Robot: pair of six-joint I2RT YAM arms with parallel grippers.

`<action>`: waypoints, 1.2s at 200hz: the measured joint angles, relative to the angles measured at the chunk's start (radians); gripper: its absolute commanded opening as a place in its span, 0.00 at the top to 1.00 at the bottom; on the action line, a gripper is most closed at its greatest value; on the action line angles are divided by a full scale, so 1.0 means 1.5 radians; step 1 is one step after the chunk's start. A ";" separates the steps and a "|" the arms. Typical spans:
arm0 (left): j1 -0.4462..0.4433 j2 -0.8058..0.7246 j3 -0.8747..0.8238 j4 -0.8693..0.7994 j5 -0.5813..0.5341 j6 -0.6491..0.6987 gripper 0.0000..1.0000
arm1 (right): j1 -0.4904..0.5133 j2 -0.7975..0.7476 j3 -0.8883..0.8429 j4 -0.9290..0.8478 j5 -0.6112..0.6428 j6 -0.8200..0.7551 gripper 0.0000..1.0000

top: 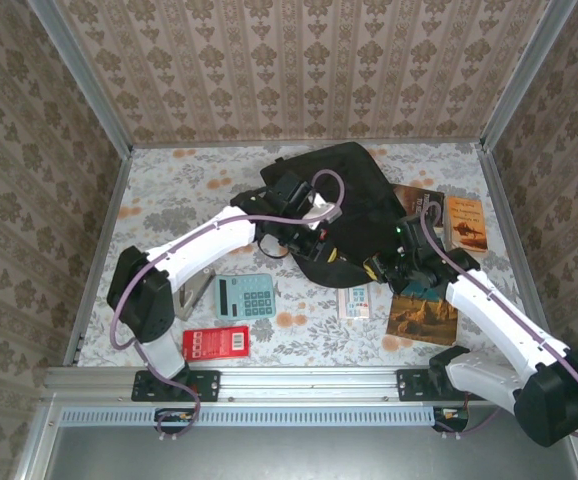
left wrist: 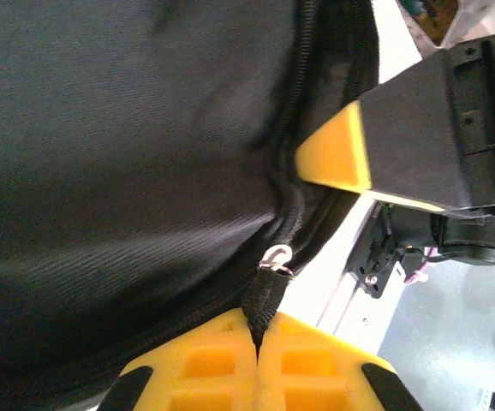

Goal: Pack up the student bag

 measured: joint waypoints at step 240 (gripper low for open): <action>0.120 -0.072 -0.095 0.012 -0.117 -0.025 1.00 | -0.018 0.008 0.027 -0.058 0.016 -0.130 1.00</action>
